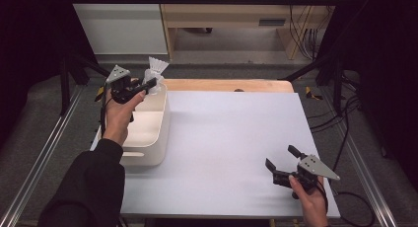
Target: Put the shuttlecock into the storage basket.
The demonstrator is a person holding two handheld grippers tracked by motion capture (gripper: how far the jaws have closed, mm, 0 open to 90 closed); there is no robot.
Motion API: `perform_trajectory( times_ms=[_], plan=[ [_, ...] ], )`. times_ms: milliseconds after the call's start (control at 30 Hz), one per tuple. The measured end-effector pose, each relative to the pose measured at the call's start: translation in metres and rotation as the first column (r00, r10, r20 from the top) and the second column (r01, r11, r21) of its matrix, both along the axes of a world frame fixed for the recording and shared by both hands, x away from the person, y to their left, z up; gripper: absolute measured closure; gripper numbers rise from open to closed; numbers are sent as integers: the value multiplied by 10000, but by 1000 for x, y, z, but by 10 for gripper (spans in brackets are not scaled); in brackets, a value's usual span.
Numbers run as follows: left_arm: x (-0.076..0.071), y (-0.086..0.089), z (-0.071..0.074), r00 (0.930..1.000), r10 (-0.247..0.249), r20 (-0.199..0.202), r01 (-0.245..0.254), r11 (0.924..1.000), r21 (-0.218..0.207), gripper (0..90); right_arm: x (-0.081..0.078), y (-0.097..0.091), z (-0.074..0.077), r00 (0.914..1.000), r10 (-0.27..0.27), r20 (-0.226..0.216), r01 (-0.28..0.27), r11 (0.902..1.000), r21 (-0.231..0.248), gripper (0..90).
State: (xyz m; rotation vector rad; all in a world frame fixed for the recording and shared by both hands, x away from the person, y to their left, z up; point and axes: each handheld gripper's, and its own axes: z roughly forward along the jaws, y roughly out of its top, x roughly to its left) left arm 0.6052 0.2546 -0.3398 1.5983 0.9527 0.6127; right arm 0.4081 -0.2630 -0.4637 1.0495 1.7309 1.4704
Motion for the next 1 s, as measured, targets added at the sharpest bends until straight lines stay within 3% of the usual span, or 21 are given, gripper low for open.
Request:
perform_trajectory(
  times_ms=[667,1000],
  plan=[
    [0,8,-21,9986,-20,-533,8,9997,-237,640,0,0,0,10000,-20,-26,20,10000,-9,45],
    [-1,12,-24,9967,-192,-791,196,9998,38,640,0,0,0,10000,-18,-56,18,10000,-18,45]
  ],
)
